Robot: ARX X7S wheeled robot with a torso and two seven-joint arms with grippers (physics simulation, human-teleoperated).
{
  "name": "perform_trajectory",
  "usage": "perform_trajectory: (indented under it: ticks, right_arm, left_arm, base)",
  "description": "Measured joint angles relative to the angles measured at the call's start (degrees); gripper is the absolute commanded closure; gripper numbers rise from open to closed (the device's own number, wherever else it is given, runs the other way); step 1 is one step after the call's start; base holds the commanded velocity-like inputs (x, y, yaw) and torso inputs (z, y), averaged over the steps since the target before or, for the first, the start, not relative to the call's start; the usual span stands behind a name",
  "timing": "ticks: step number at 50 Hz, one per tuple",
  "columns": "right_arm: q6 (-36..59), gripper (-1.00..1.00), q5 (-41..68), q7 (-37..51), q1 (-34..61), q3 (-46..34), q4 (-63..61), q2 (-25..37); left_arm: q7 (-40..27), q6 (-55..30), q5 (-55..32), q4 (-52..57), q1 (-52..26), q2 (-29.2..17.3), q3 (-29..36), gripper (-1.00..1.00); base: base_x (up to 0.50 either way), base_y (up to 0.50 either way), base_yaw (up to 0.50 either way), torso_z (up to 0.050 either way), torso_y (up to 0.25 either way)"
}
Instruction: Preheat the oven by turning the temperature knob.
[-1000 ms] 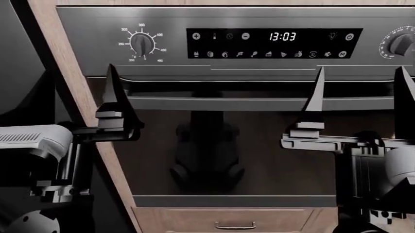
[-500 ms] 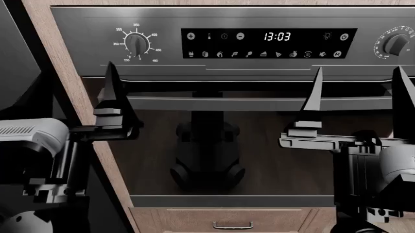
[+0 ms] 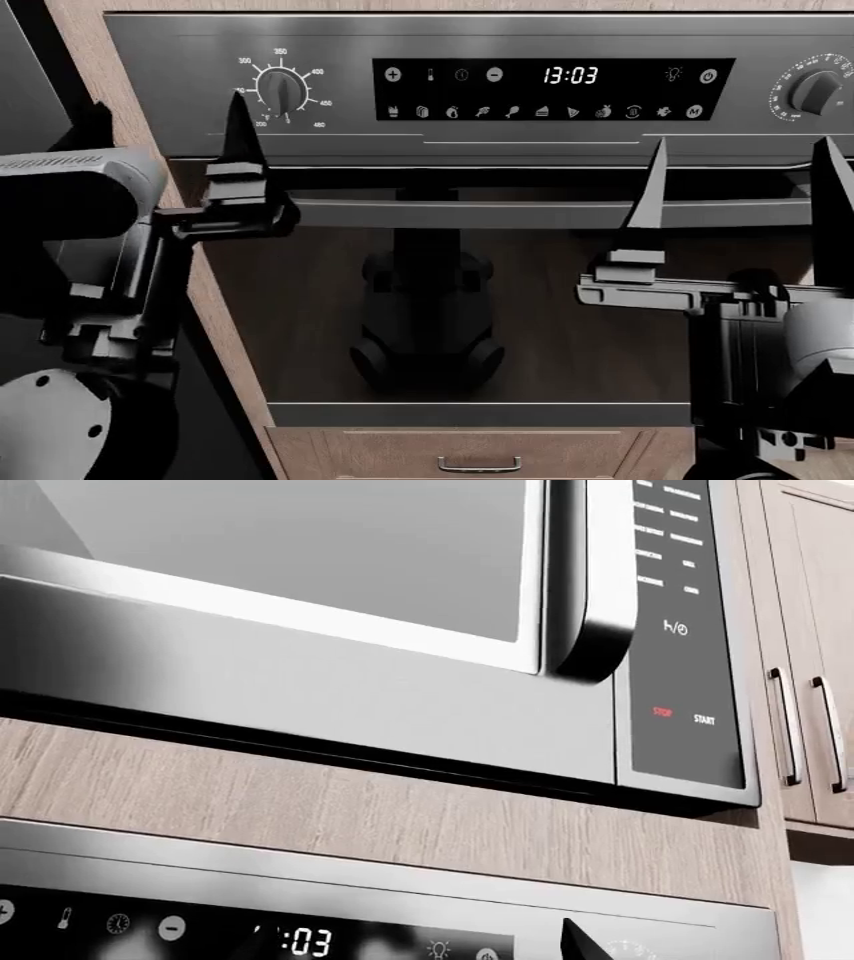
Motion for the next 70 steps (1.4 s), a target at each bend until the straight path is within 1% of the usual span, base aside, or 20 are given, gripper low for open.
perform_trajectory:
  ticks: [14, 27, 38, 51, 58, 70]
  right_arm:
    - [0.2, -1.00, 0.3, 0.5, 0.1, -0.1, 0.1, 0.2]
    - [0.5, -1.00, 0.7, 0.8, 0.0, 0.0, 0.0, 0.6]
    - [0.7, -1.00, 0.9, 1.1, 0.1, -0.2, -0.1, 0.9]
    - [1.0, -1.00, 1.1, 1.4, 0.3, -0.4, -0.2, 1.1]
    - [1.2, -1.00, 1.2, 1.7, 0.3, -0.6, -0.3, 1.2]
    - [1.0, -1.00, 1.4, 2.0, 0.1, -0.6, -0.3, 1.5]
  left_arm:
    - [-6.0, -10.4, -9.6, -1.0, -4.9, 0.3, -2.8, -1.00]
    - [-10.2, -15.8, -15.2, -1.2, -8.0, 0.6, -3.9, -1.00]
    - [-10.6, -16.6, -14.6, -3.1, -10.4, 0.9, -1.6, -1.00]
    - [-11.3, -17.7, -14.3, -6.9, -14.9, 1.4, -0.1, -1.00]
    - [-10.7, -16.8, -12.6, -9.3, -16.2, 1.2, 1.3, -1.00]
    - [-8.7, -14.1, -8.8, -13.6, -16.0, 1.4, 5.2, -1.00]
  base:
    - [0.00, 0.00, 0.00, 0.000, 0.000]
    - [0.00, 0.00, 0.00, 0.000, 0.000]
    - [0.00, 0.00, 0.00, 0.000, 0.000]
    - [0.00, 0.00, 0.00, 0.000, 0.000]
    - [0.00, 0.00, 0.00, 0.000, 0.000]
    - [0.00, 0.00, 0.00, 0.000, 0.000]
